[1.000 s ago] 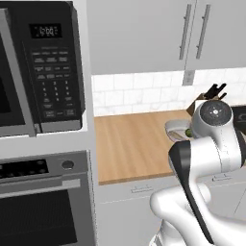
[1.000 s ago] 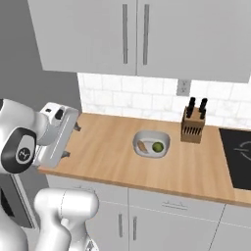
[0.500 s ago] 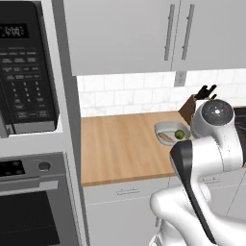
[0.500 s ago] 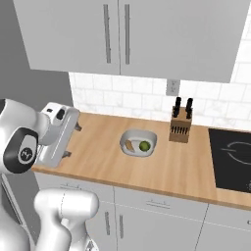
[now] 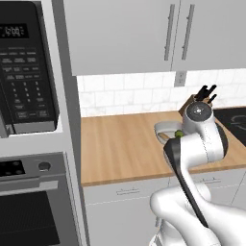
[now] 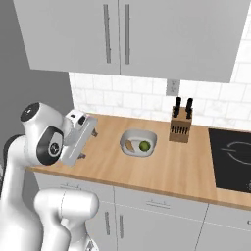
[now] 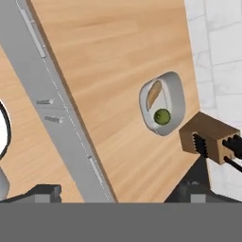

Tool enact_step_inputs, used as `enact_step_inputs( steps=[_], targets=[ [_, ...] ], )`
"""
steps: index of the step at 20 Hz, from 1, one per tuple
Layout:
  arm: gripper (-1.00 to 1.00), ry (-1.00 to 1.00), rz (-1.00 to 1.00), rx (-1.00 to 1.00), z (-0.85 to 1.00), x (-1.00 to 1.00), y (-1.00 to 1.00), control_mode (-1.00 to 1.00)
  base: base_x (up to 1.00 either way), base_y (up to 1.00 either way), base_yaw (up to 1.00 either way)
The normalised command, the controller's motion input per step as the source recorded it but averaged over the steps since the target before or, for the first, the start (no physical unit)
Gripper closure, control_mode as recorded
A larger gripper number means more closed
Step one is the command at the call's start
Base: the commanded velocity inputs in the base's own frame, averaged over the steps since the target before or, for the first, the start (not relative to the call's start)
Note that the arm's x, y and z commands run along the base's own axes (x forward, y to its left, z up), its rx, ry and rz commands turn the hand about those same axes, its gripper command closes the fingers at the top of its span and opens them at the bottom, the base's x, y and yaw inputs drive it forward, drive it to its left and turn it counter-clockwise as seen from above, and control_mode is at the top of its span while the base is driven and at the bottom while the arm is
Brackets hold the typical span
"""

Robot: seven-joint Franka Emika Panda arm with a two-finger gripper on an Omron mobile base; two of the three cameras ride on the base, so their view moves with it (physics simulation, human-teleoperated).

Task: Take the meat container that has the steak and place it on the second highest rack of the freezer. Then take the vegetable container that has the sweet potato and lime and place it on the highest rack of the freezer.

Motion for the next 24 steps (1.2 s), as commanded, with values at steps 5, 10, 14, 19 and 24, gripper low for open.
enact_step_inputs(
  steps=[5,10,14,19,24],
  targets=[
    [-1.00,0.02,-0.03,0.00,-0.50,0.35,-0.02,-1.00,0.00,0.00,0.00],
    [-1.00,0.00,0.01,0.04,-0.09,0.32,-0.37,-1.00,0.00,0.00,0.00],
    [-1.00,0.00,0.13,0.15,0.00,0.48,-0.91,-1.00,0.00,0.00,0.00],
    [-1.00,-0.01,0.30,0.06,0.00,-0.06,-0.85,-1.00,0.00,0.00,0.00],
    [-1.00,-0.03,0.41,0.03,0.00,-0.05,-0.63,-1.00,0.00,0.00,0.00]
  ],
)
